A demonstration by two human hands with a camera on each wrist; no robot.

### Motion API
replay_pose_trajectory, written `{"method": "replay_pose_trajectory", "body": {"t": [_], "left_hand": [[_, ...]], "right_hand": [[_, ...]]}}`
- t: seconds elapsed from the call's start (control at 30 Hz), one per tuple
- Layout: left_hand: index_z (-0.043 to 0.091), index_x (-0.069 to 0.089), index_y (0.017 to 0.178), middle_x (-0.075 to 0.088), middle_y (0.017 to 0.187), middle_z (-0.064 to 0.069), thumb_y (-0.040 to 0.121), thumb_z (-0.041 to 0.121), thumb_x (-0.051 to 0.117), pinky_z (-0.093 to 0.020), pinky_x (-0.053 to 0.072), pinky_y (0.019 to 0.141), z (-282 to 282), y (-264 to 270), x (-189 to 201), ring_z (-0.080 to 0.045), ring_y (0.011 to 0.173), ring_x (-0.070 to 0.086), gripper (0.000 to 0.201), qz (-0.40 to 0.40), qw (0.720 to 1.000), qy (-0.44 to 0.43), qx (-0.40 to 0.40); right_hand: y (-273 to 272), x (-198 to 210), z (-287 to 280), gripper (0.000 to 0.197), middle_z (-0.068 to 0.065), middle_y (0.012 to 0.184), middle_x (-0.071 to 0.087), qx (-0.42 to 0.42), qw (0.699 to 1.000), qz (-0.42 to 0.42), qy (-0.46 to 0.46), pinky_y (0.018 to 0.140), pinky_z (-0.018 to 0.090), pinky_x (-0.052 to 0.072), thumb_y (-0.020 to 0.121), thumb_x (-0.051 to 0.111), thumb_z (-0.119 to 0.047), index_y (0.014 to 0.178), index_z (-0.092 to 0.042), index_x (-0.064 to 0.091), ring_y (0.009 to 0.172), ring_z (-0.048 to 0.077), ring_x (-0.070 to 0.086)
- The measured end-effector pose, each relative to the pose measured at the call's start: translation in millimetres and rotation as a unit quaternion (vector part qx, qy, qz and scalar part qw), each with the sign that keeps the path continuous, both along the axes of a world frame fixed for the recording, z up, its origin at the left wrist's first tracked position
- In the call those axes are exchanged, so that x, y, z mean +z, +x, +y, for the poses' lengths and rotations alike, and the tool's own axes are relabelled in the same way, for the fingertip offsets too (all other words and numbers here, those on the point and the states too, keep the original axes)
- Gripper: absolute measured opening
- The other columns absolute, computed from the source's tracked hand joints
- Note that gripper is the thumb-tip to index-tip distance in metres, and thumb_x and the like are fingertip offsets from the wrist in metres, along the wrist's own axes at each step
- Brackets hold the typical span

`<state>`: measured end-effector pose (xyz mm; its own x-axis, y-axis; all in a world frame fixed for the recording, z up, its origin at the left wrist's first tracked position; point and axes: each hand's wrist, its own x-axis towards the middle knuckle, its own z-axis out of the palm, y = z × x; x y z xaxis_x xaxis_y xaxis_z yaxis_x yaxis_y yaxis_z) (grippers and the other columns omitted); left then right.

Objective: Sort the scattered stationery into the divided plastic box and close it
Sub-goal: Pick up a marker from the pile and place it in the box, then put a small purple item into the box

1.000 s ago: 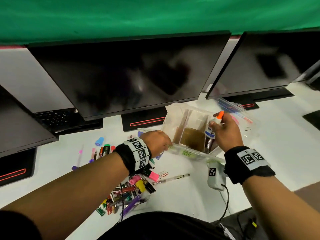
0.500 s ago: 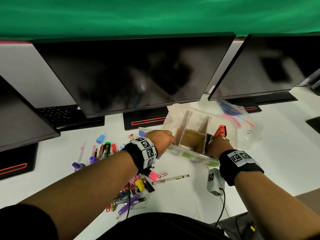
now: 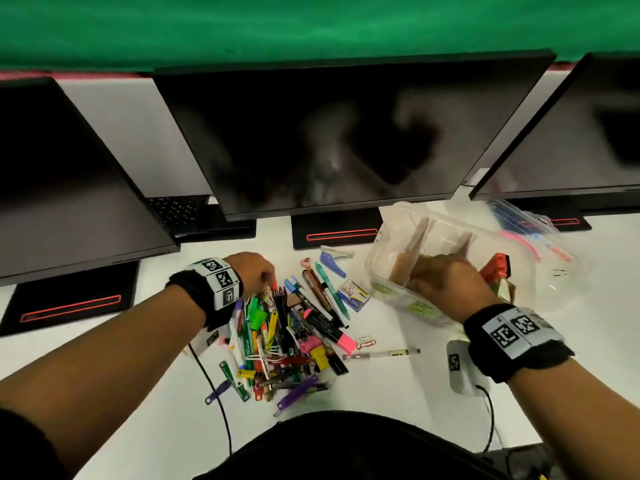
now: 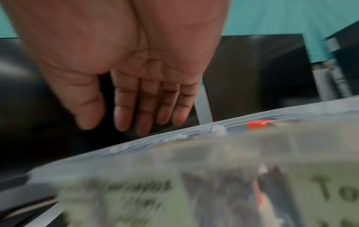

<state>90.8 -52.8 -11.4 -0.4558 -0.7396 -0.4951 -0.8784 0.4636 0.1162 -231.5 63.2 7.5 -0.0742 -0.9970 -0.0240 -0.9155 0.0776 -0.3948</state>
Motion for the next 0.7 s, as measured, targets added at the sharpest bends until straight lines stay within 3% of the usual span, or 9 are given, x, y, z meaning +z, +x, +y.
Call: {"method": "replay_pose_trajectory", "body": {"t": [0.1,0.23,0.37,0.57,0.7], "left_hand": [[0.021,0.066,0.113,0.065,0.121,0.000,0.089,0.014,0.054,-0.023,0.042,0.093,2,26,-3,-0.019,0.114,0.058,0.029,-0.043,0.998,0.045,0.022],[0.022,0.065,0.116,0.064,0.121,0.001,0.086,0.024,0.063,-0.020,0.039,0.087,11,49,-11,-0.017,0.113,0.058,0.030,-0.039,0.996,0.065,0.048],[0.028,0.061,0.122,0.059,0.124,-0.003,0.081,0.032,0.069,-0.027,0.042,0.096,20,64,-24,-0.022,0.116,0.056,0.042,-0.058,0.995,0.046,0.072],[0.022,0.065,0.114,0.060,0.122,-0.004,0.087,0.018,0.056,-0.027,0.047,0.093,25,72,-32,-0.022,0.113,0.058,0.029,-0.107,0.988,0.015,0.107],[0.019,0.067,0.105,0.066,0.115,-0.001,0.084,0.019,0.058,-0.026,0.047,0.090,19,64,-19,-0.019,0.108,0.059,0.023,-0.086,0.988,-0.012,0.129]], "right_hand": [[18,-26,-3,0.027,0.004,0.108,0.069,0.046,0.998,0.003,0.031,0.094,0.028,0.040,0.081,0.069,-0.027,0.105,-0.015,0.071,0.107,0.024,0.057],[21,-40,-6,0.018,0.009,0.100,0.071,0.015,0.999,-0.029,-0.016,0.092,0.031,0.038,0.083,0.066,-0.015,0.100,-0.011,0.073,0.104,0.029,0.053],[23,-41,-6,0.017,0.011,0.097,0.070,0.007,0.999,-0.047,-0.022,0.091,0.030,0.038,0.084,0.066,-0.013,0.098,-0.008,0.073,0.104,0.028,0.052],[25,-38,-5,0.018,0.008,0.099,0.071,0.011,0.999,-0.040,-0.017,0.092,0.031,0.039,0.086,0.063,-0.015,0.100,-0.011,0.073,0.105,0.026,0.051],[26,-35,-4,0.016,0.010,0.096,0.071,0.018,0.999,-0.041,-0.020,0.090,0.033,0.040,0.084,0.065,-0.014,0.098,-0.010,0.073,0.102,0.030,0.052]]}}
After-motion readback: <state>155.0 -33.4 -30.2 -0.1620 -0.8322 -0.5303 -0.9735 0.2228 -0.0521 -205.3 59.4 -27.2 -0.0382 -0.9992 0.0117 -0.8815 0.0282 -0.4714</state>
